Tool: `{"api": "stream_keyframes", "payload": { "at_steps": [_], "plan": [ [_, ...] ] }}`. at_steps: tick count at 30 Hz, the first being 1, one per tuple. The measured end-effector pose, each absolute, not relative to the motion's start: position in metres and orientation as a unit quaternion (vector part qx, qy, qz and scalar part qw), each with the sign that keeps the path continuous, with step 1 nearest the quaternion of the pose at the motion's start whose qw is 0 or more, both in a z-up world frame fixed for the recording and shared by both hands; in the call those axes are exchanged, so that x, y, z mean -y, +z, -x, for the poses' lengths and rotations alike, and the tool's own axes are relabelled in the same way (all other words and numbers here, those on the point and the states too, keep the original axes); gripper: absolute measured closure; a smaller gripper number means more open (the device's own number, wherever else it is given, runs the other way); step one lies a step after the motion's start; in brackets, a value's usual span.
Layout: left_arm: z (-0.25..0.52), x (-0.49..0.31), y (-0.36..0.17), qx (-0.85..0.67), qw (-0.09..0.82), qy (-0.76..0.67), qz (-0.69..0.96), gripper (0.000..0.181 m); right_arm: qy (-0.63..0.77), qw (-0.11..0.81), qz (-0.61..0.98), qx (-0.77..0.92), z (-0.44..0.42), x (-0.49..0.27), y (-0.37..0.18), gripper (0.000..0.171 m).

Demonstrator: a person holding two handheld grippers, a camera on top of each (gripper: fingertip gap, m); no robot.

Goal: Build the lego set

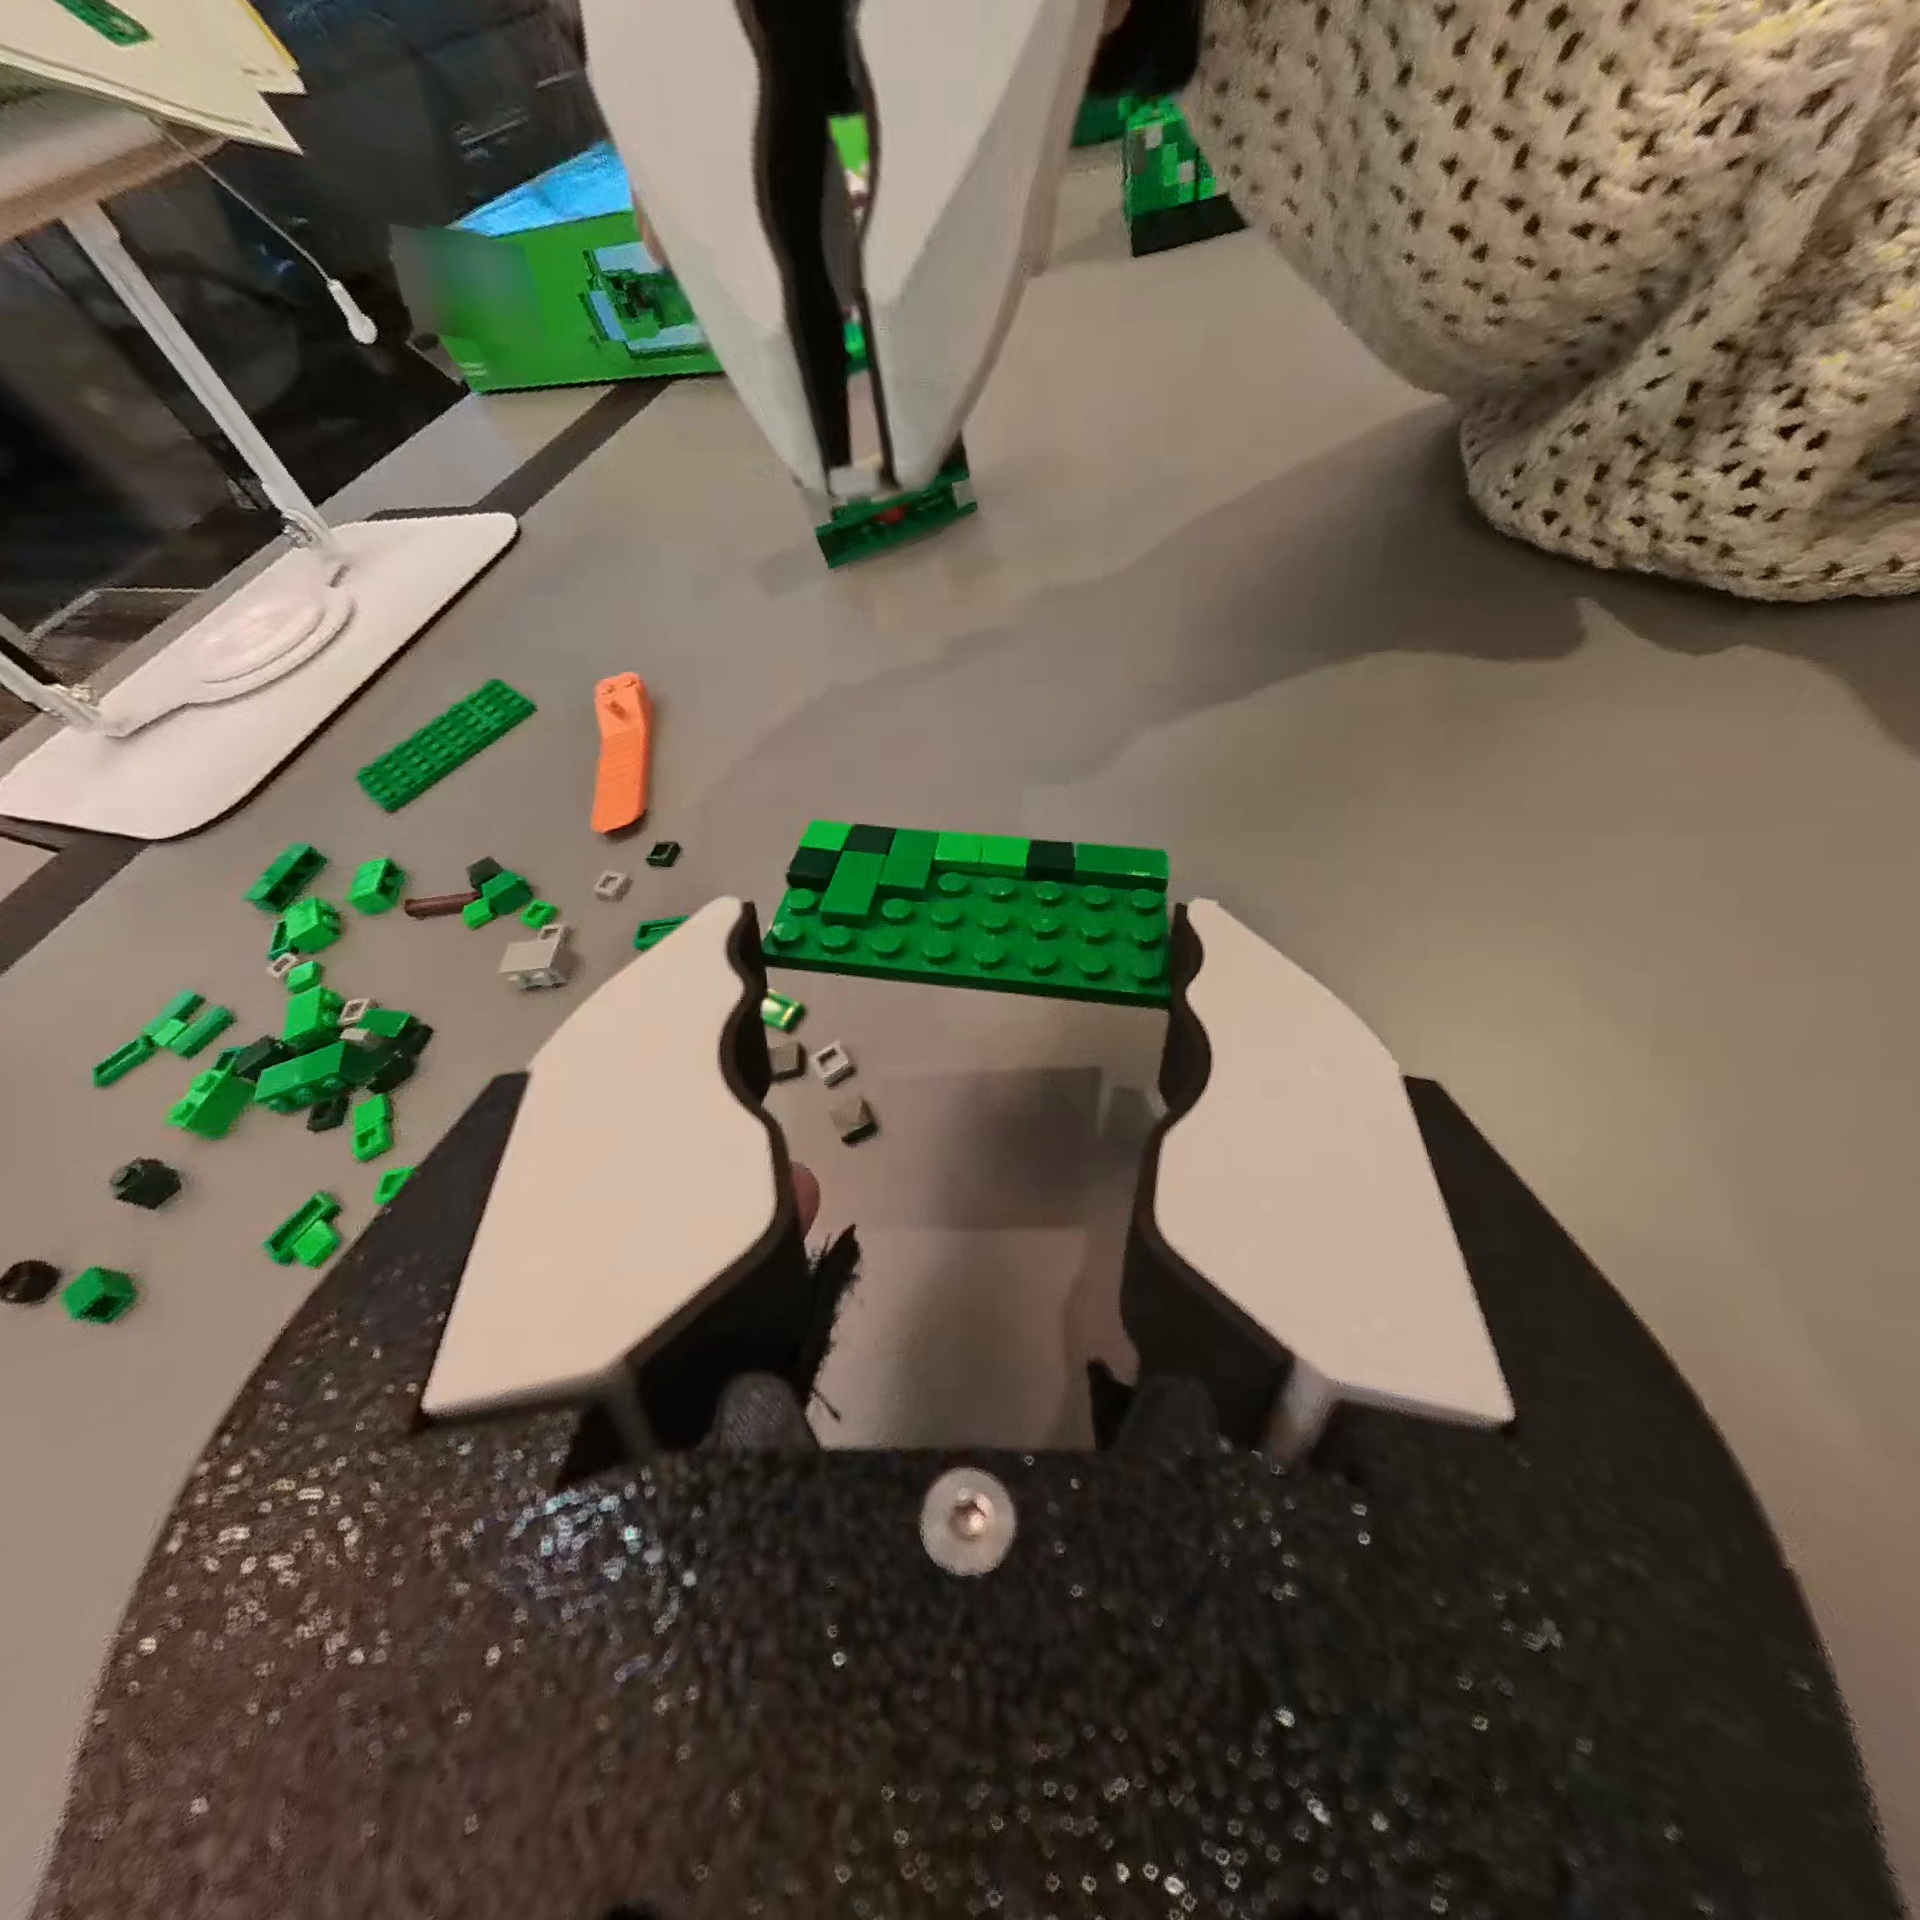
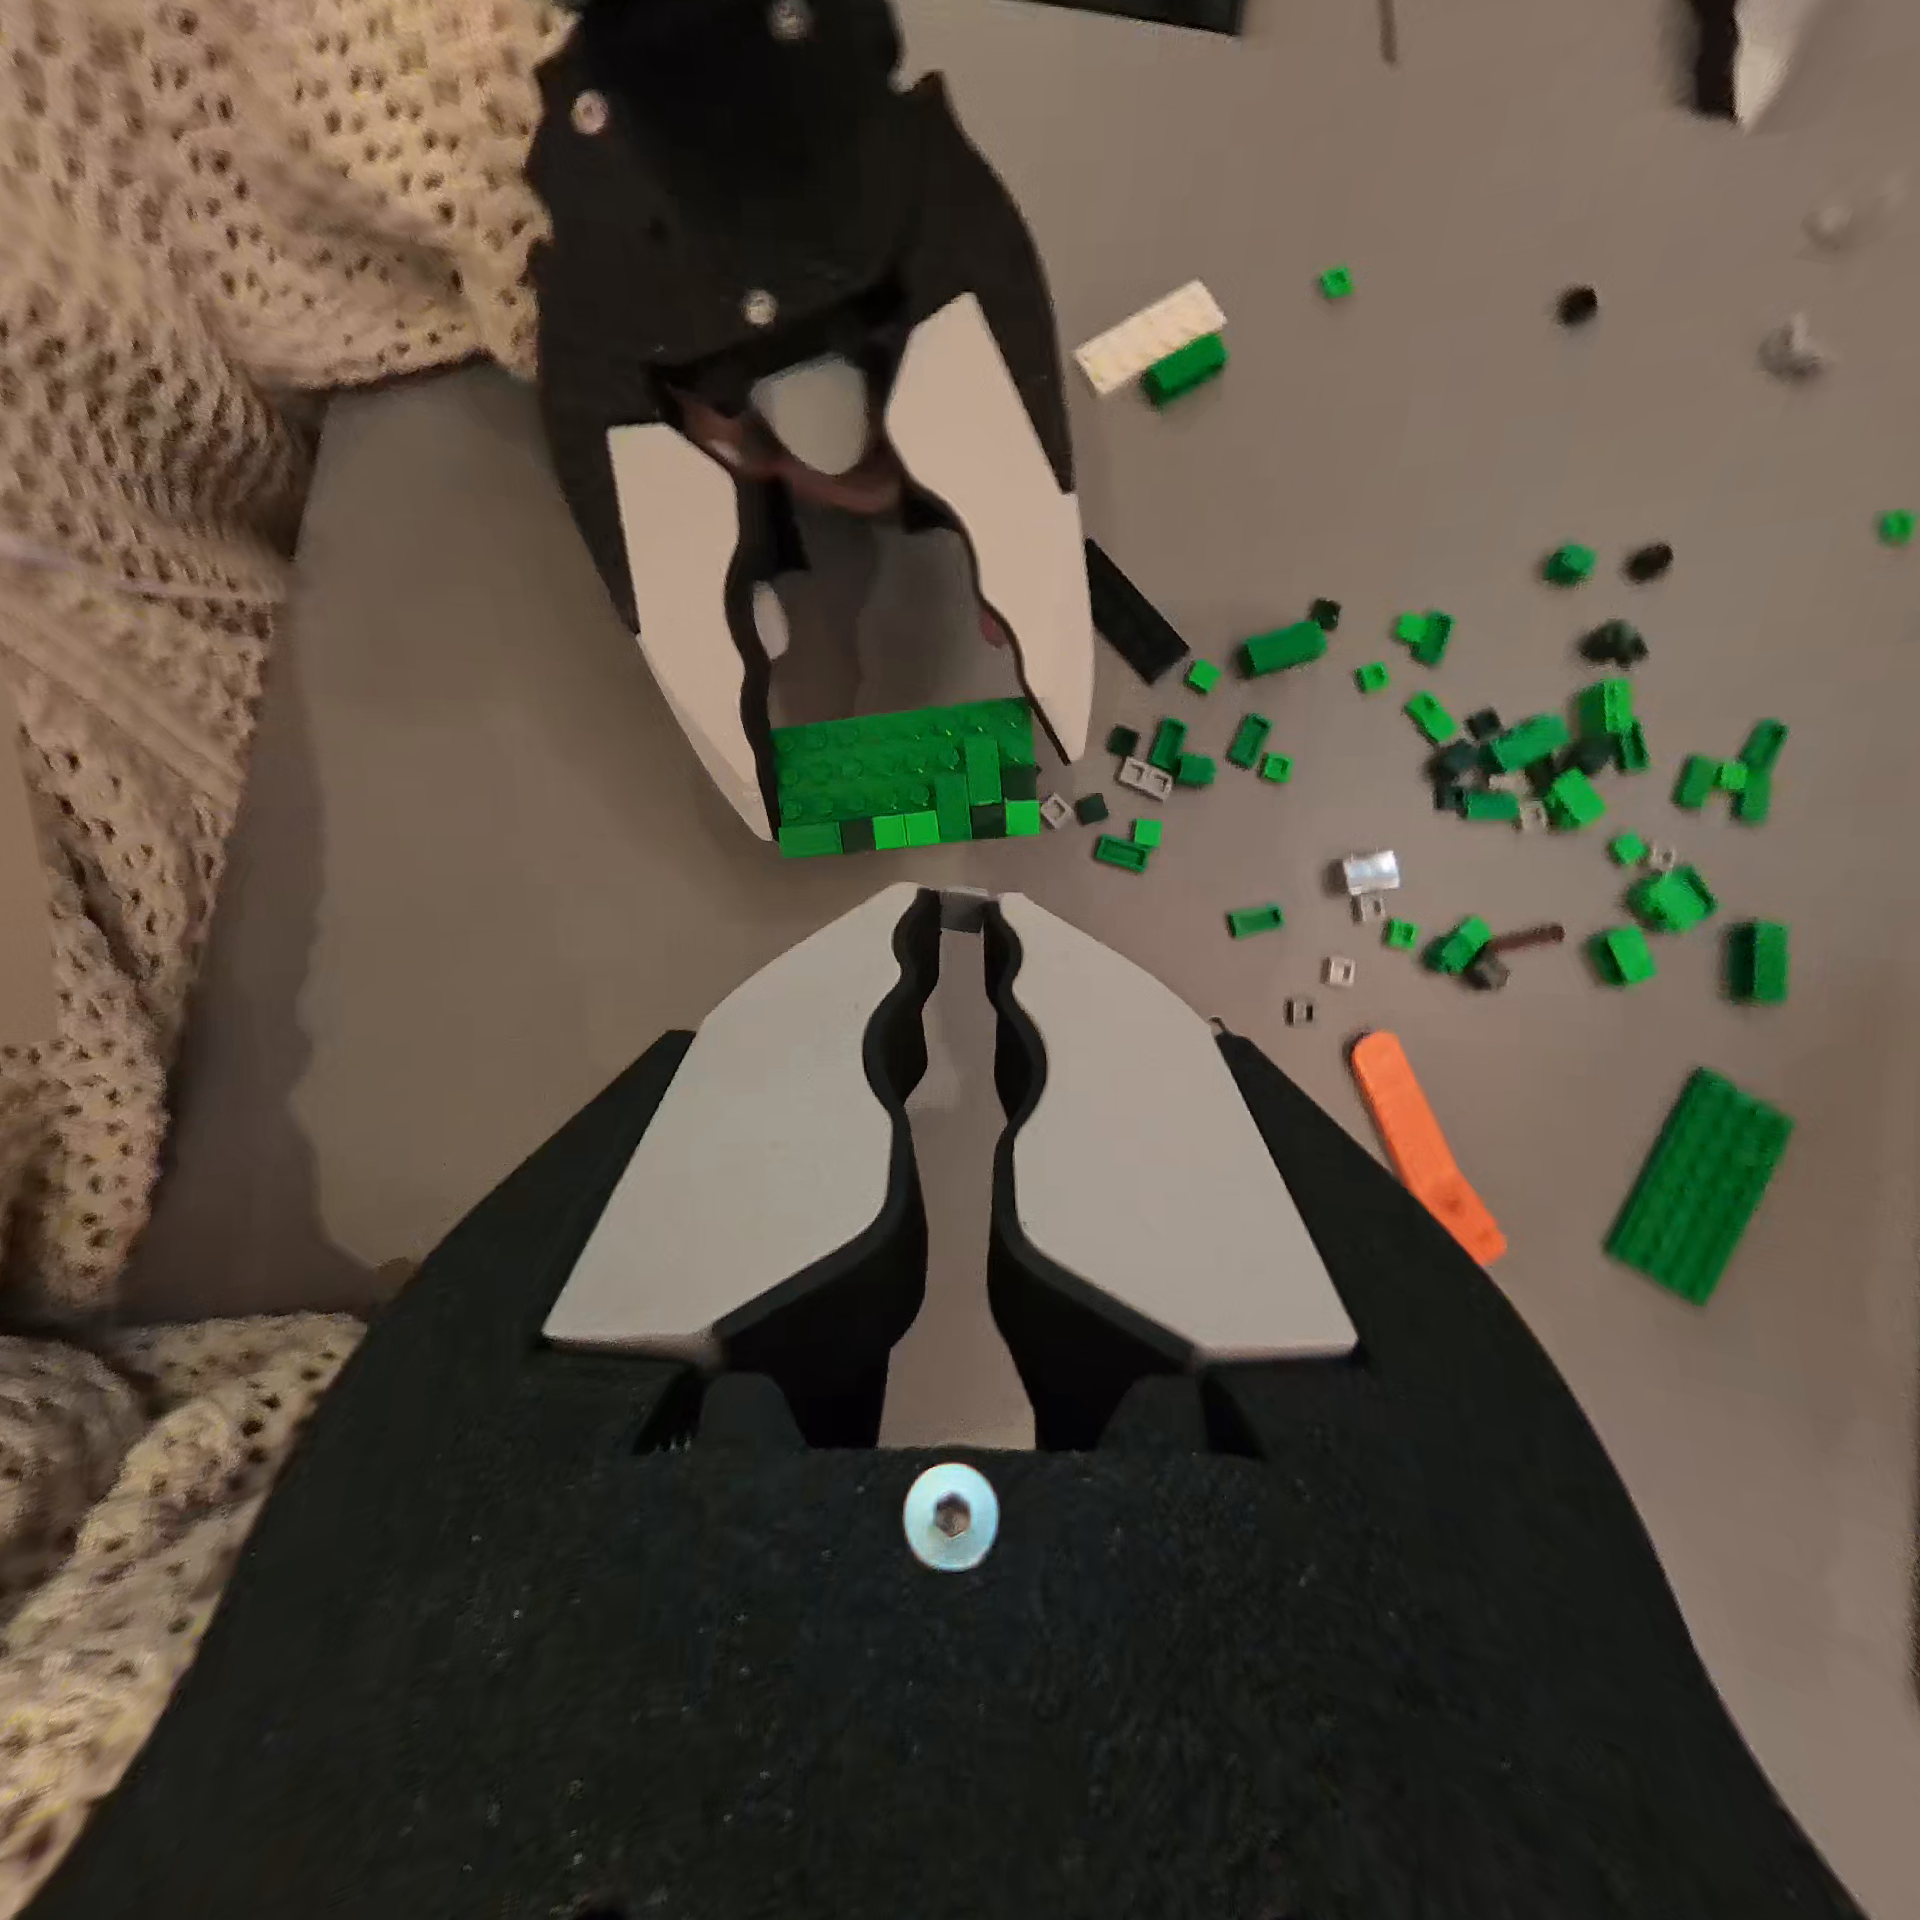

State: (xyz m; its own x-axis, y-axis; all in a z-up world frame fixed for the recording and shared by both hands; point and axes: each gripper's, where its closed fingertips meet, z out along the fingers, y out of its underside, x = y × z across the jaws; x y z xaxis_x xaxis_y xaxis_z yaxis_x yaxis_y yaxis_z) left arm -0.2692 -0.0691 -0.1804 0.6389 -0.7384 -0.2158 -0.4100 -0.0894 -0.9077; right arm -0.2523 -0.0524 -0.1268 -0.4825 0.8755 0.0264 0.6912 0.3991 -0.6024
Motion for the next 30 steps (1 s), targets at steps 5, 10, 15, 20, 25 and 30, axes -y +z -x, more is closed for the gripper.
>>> {"api": "stream_keyframes", "payload": {
  "at_steps": [5,10,15,20,25,30],
  "plan": [
    [0.267,0.071,-0.181,-0.400,0.542,-0.153,0.723,0.107,0.232,0.187,0.435,0.850,0.266,0.058,-0.144,0.164],
    [0.268,0.071,-0.182,-0.398,0.538,-0.152,0.727,0.107,0.213,0.179,0.405,0.871,0.274,0.066,-0.161,0.164],
    [0.270,0.068,-0.188,-0.389,0.522,-0.142,0.745,0.107,0.181,0.174,0.392,0.885,0.278,0.072,-0.173,0.164],
    [0.272,0.066,-0.187,-0.379,0.520,-0.148,0.751,0.107,0.151,0.184,0.385,0.892,0.280,0.069,-0.179,0.164],
    [0.272,0.067,-0.188,-0.385,0.518,-0.145,0.750,0.107,0.149,0.176,0.383,0.895,0.280,0.070,-0.182,0.164],
    [0.272,0.067,-0.187,-0.382,0.519,-0.148,0.750,0.107,0.145,0.182,0.378,0.896,0.280,0.069,-0.182,0.163]
  ]
}}
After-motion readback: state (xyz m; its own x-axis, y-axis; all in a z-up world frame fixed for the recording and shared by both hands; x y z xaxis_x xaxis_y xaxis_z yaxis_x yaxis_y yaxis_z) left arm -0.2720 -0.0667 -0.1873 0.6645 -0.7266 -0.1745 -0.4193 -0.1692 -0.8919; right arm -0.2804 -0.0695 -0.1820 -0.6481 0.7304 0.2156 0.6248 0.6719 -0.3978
